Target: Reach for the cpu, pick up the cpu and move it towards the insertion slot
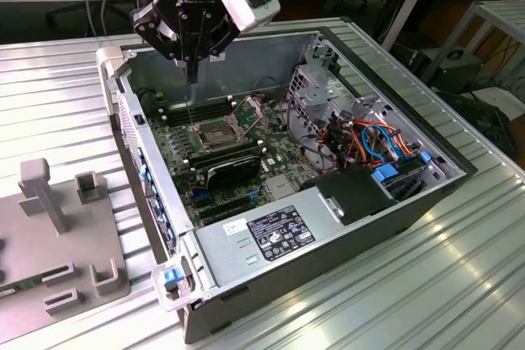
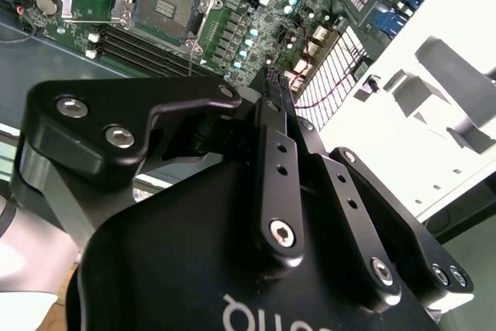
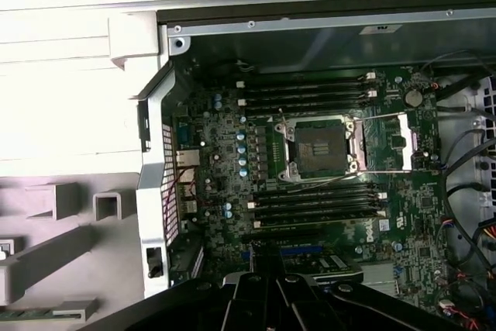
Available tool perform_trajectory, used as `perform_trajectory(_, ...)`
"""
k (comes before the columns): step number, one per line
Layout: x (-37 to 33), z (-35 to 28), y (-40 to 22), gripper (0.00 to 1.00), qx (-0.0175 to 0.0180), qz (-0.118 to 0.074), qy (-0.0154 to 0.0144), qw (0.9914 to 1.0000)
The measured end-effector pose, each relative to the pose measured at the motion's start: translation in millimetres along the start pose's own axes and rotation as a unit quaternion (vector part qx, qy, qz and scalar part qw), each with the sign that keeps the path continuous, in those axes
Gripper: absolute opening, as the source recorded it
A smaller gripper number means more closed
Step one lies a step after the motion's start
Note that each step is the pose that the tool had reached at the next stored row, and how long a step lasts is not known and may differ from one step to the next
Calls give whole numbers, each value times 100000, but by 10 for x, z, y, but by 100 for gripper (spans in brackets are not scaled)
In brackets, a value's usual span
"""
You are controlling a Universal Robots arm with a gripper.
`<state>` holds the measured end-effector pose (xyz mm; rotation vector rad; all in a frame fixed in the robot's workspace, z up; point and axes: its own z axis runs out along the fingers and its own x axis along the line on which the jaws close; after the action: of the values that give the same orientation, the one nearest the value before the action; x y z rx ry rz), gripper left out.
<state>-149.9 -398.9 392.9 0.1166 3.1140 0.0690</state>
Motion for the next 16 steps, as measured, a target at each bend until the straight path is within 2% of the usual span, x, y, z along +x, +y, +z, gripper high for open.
perform_trajectory(16,119,-2,-9,11,5,1,0,100000)
